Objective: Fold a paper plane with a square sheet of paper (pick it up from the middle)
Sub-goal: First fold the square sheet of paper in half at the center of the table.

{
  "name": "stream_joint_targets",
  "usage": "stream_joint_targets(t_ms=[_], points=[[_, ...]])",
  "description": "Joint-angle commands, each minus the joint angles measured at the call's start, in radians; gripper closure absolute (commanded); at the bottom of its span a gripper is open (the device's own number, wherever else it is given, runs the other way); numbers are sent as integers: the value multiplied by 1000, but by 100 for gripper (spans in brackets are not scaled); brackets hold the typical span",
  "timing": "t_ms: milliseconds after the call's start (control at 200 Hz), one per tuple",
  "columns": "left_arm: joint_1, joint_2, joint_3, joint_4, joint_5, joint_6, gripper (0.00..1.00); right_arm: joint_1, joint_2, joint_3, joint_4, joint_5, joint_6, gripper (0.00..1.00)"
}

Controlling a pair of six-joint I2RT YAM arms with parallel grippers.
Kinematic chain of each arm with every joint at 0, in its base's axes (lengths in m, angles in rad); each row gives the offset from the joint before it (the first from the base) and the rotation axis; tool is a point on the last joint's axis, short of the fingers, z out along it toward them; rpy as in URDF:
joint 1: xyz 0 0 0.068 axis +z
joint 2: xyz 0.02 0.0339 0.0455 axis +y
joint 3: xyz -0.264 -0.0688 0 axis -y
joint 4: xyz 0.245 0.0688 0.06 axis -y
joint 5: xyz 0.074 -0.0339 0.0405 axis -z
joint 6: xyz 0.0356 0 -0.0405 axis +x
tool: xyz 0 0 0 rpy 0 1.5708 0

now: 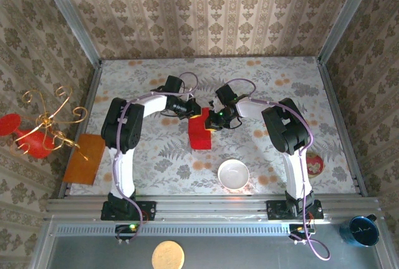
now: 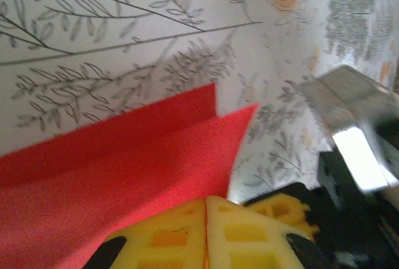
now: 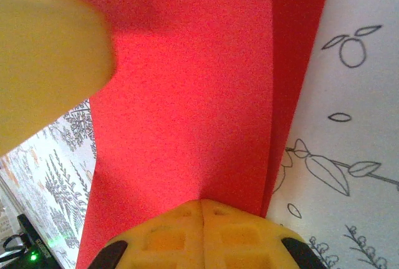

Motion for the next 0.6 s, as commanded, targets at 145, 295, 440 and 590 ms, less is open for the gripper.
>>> stream_joint_targets(t_ms=[145,295,440,590], points=[[71,99,90,-103,-129,30,91,-10,101,-94,-205,189,11,92],[134,133,143,-114,-150,25,91,-13,101,-96,-207,197,11,92],[170,130,194,-165,-162,43,91,-15,97,-92,-207,196,9,92],[148,-6,150,-195,-137,32,90,-16,90,-91,-205,191,13,92]])
